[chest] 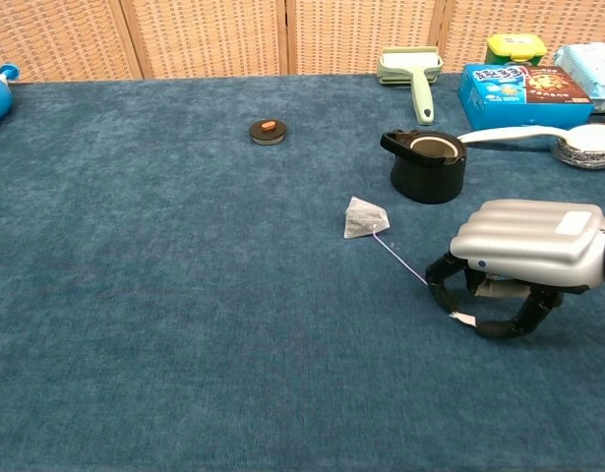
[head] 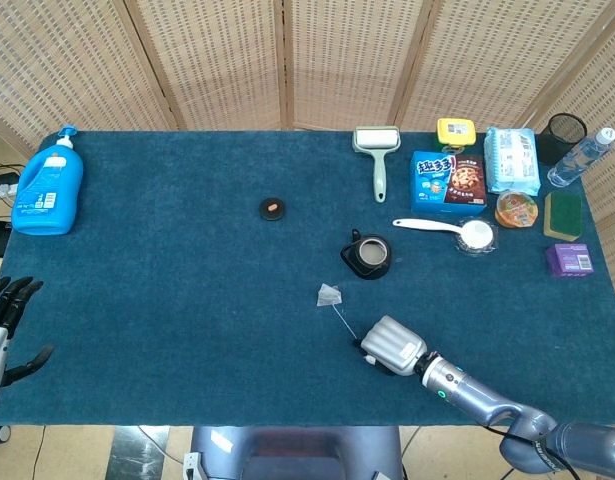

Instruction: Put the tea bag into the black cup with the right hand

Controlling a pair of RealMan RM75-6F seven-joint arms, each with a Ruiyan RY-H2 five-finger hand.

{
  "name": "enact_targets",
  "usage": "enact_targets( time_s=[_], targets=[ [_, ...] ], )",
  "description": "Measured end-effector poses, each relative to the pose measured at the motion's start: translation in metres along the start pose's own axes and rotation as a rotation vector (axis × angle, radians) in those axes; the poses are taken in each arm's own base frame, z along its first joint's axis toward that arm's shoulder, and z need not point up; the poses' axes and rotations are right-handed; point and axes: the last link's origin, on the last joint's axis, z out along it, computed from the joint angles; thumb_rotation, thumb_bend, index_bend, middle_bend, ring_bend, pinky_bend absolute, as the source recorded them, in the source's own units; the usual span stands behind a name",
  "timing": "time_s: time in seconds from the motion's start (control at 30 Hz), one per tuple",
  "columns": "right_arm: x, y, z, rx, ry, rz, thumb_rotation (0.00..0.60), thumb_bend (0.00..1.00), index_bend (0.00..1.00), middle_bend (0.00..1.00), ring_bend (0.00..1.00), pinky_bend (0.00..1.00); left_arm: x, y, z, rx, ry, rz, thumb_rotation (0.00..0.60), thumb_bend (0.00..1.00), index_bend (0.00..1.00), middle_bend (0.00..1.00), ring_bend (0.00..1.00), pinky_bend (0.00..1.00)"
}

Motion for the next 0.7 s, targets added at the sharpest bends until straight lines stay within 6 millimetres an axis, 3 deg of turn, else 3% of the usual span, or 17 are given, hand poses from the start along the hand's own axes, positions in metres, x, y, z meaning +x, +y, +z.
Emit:
enact_targets(
  time_s=[0.7],
  targets=[
    [0.0006,-0.002,-0.0001,-0.003,0.0,-0.002,0.6,0.42,0.5,0.94,1.0,1.0,0.0003,-0.001,-0.0009,0.0,0.002,-0.002,0.6,0.24,0.13,0.12,0.07,0.11]
  ],
)
